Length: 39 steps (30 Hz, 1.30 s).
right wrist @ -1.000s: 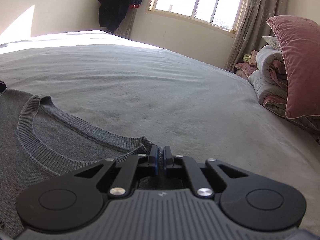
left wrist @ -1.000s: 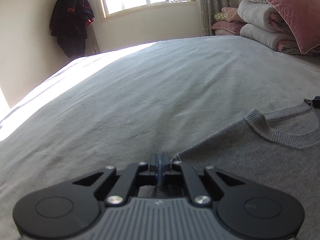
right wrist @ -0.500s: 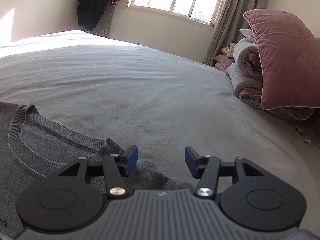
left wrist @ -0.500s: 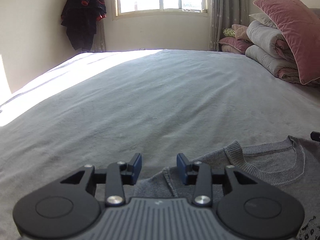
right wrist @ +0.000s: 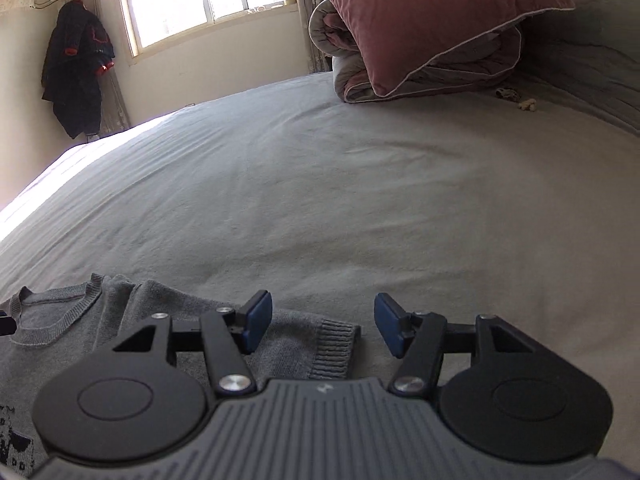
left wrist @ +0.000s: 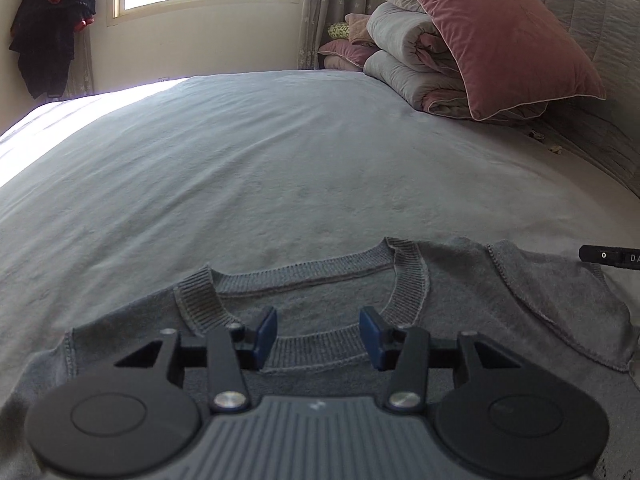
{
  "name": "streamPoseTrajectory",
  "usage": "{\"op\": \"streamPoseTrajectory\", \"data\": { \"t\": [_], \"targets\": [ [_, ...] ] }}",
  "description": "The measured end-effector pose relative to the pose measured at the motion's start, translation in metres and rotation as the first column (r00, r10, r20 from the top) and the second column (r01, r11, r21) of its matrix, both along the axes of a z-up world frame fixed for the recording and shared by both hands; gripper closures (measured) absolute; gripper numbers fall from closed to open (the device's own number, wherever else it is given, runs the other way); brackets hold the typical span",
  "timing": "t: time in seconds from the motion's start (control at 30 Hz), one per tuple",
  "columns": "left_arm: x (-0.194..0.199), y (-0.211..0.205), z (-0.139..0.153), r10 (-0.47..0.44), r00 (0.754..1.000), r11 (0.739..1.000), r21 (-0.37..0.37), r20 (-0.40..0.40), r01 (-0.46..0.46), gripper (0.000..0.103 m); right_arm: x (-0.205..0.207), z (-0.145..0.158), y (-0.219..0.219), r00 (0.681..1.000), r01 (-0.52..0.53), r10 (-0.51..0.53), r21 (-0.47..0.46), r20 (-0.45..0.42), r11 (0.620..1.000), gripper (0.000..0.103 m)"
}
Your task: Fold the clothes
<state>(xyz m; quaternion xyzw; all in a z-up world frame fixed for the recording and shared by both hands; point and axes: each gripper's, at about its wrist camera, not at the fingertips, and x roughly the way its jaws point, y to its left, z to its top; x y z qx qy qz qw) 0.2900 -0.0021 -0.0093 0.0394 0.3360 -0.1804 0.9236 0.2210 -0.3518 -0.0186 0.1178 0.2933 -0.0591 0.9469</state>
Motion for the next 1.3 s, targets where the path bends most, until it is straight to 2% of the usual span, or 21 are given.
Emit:
{"op": "streamPoseTrajectory", "data": {
  "t": [0.17,0.33,0.43,0.47,0.5,0.53,0.57,0.6,0.67,0.8,0.93,1.07,1.13,1.2,1.23,1.3],
  "targets": [
    [0.027,-0.035,-0.01,-0.08,0.996,0.996,-0.042,0.036,0.081,0.056,-0.008,-0.011,-0.005,0.997,-0.064,0.063,0.02,0.048,0.998,0.04],
    [0.054,-0.047,-0.029,-0.074,0.997,0.994,-0.084,0.026,0.076,0.056,-0.012,-0.01,-0.002,0.994,-0.099,0.099,0.006,0.056,0.995,0.04],
    [0.063,-0.046,-0.032,-0.064,0.998,0.989,-0.135,0.019,0.066,0.058,-0.012,-0.011,0.004,0.991,-0.124,0.125,-0.022,0.052,0.992,0.046],
    [0.064,-0.046,-0.032,-0.066,0.998,0.985,-0.157,0.013,0.068,0.059,-0.011,-0.011,0.003,0.991,-0.124,0.125,-0.026,0.052,0.992,0.056],
    [0.065,-0.045,-0.032,-0.072,0.997,0.982,-0.175,0.008,0.072,0.069,-0.011,-0.011,0.002,0.991,-0.121,0.122,-0.022,0.052,0.992,0.068],
    [0.065,-0.046,-0.033,-0.077,0.997,0.98,-0.184,0.004,0.076,0.079,-0.011,-0.012,0.0,0.992,-0.115,0.116,-0.012,0.054,0.993,0.074],
    [0.065,-0.047,-0.035,-0.08,0.997,0.98,-0.184,0.001,0.079,0.093,-0.011,-0.012,-0.002,0.993,-0.109,0.108,0.0,0.056,0.994,0.086],
    [0.064,-0.049,-0.035,-0.084,0.996,0.98,-0.182,0.005,0.083,0.098,-0.011,-0.012,-0.005,0.993,-0.102,0.101,0.012,0.057,0.995,0.095],
    [0.059,-0.051,-0.033,-0.069,0.997,0.982,-0.175,0.043,0.076,0.099,-0.015,-0.006,-0.004,0.995,-0.072,0.073,-0.007,0.072,0.997,0.097],
    [0.053,-0.052,-0.026,-0.016,0.993,0.979,-0.201,0.12,0.04,0.099,-0.026,0.013,0.005,0.992,0.0,0.015,-0.123,0.124,0.992,0.097],
    [0.064,-0.067,-0.038,-0.023,0.997,0.993,-0.115,0.068,0.03,0.099,-0.012,-0.008,0.004,0.999,0.002,0.006,-0.167,0.044,0.986,0.097],
    [0.066,-0.067,-0.037,-0.019,0.998,0.994,-0.104,0.06,0.025,0.097,-0.011,-0.012,0.001,1.0,-0.006,0.01,-0.151,0.028,0.988,0.096],
    [0.064,-0.065,-0.034,-0.015,0.998,0.994,-0.111,0.066,0.022,0.091,-0.011,-0.011,-0.002,0.999,-0.01,0.014,-0.135,0.032,0.991,0.093],
    [0.06,-0.06,-0.031,-0.009,0.997,0.988,-0.151,0.073,0.02,0.056,-0.012,-0.009,-0.002,0.999,-0.011,0.016,-0.131,0.035,0.991,0.081],
    [0.056,-0.055,-0.028,-0.005,0.997,0.983,-0.183,0.079,0.019,0.052,-0.014,-0.007,-0.003,0.999,-0.011,0.016,-0.129,0.039,0.992,0.077],
    [0.048,-0.05,-0.022,0.006,0.996,0.977,-0.211,0.086,0.012,0.052,-0.017,-0.003,-0.005,0.998,-0.006,0.013,-0.118,0.056,0.993,0.056]
  ]
}}
